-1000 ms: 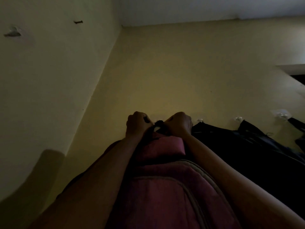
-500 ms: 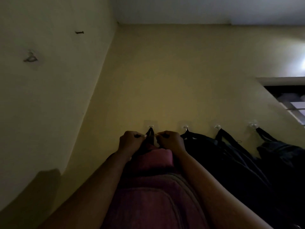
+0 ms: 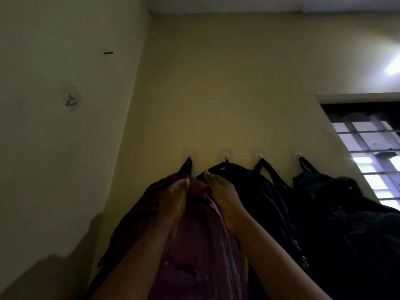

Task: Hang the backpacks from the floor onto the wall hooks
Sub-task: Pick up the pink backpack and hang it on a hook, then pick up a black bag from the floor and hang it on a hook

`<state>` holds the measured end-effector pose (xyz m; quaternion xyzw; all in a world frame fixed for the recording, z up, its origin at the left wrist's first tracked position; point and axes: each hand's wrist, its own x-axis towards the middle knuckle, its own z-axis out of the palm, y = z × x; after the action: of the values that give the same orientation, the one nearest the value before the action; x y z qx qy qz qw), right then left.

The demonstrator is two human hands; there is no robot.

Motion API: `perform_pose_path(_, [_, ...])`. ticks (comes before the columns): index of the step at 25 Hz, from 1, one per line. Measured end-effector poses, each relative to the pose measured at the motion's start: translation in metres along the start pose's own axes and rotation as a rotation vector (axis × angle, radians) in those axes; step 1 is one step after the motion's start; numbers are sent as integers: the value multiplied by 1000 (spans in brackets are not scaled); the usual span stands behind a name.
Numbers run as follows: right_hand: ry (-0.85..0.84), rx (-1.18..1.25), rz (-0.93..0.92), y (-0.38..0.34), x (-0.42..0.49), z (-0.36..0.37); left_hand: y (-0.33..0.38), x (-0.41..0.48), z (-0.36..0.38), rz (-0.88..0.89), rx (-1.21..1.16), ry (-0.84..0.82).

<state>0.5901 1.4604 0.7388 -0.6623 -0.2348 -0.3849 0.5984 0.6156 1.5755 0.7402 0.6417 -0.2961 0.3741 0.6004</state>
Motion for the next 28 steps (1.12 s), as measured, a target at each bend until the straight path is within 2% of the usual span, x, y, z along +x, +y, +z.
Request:
perform_pose_path(5, [-100,160,119,-30,-109,-42,35,-105,4,-113,-11,2])
perform_pose_path(10, [-118,236,277,-39,-220,-92,59,-224,7,-247,-120,37])
perform_pose_path(14, [-100,217,466,-36,-331,-137,74,-351,21,-390,-85,-6])
perform_pose_path(16, [-64,191,572,-39,-384,-158,79,-406,26,-525,-101,-25])
perform_pose_path(19, [-52,146,623,-39,-450,-182,79,-476,30,-647,-91,-62])
perform_pose_path(24, [42,154,849,-66,-582,-226,116,-614,31,-879,-119,-131])
perform_pose_path(28, [131,184,1007,-78,-662,-253,139,-690,39,-1029,-135,-197])
